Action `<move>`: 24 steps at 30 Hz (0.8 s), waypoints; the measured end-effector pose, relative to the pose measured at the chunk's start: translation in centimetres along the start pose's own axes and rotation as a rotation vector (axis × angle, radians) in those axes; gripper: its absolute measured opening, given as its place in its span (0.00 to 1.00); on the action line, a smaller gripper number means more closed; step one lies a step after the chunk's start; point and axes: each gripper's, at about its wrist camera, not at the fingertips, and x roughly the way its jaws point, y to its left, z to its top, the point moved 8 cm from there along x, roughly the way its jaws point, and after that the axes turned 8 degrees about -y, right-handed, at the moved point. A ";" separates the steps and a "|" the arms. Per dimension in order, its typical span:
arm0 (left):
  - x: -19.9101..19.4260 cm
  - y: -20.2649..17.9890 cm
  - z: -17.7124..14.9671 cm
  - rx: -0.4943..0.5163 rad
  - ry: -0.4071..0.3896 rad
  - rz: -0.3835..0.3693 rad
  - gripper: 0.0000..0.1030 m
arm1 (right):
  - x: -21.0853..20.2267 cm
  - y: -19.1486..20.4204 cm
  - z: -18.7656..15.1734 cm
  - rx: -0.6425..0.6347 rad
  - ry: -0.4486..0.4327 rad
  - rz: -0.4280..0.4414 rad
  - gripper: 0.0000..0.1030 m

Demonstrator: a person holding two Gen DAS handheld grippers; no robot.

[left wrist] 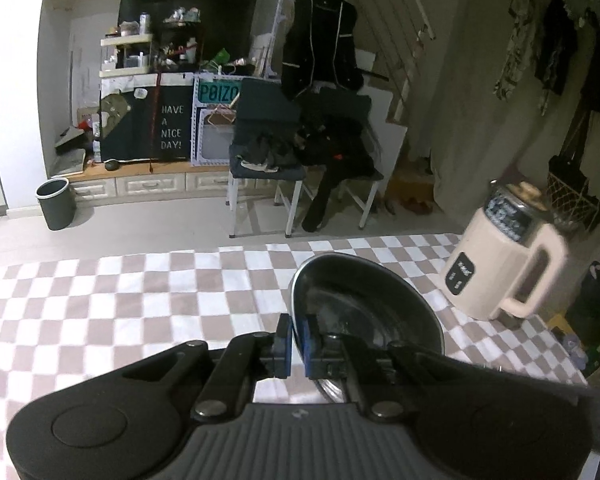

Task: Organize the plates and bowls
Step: 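Carry the steel round bowl with both tools toward the stacked trays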

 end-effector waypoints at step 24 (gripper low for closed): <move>-23.8 7.4 -5.5 -0.089 -0.052 0.066 0.09 | -12.6 12.5 -9.0 -0.145 0.079 0.129 0.07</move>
